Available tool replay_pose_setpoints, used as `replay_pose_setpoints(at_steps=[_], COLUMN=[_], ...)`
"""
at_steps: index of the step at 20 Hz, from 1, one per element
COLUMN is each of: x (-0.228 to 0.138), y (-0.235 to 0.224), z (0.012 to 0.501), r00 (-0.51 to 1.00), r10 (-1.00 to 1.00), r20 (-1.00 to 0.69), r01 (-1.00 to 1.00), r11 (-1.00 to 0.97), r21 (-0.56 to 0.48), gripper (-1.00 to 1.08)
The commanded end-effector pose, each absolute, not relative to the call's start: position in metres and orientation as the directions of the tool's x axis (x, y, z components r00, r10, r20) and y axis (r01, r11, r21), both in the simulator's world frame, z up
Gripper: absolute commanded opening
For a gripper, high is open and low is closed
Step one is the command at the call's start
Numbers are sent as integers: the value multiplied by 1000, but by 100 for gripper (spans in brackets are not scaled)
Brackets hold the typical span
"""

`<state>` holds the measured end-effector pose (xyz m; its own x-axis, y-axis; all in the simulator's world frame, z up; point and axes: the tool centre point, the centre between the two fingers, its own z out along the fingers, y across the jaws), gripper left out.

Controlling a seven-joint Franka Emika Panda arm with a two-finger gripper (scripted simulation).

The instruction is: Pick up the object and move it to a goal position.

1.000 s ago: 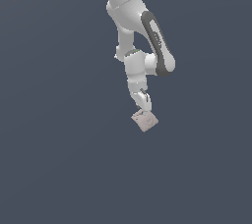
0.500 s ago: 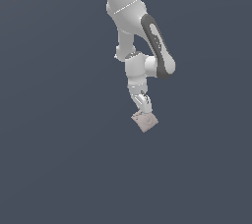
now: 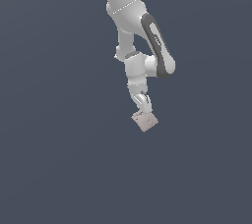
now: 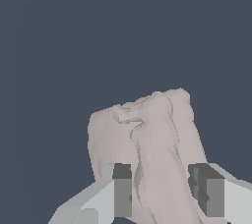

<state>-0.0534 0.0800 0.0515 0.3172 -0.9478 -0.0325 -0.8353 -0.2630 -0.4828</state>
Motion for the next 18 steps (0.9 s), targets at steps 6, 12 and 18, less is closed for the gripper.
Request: replay_pose_setpoints(at_steps=[6,12,18], x=[-52,-49,-45], y=[76,69,59], z=[70,101,146], r00=[318,317,316], r10=[-948,-948,-948], r20=[-32,-32,-33], r01=[-835,-835,-835], r11=[-263,-263,-261], r21=[-483,-483,-484], gripper=[-100,-100,-100])
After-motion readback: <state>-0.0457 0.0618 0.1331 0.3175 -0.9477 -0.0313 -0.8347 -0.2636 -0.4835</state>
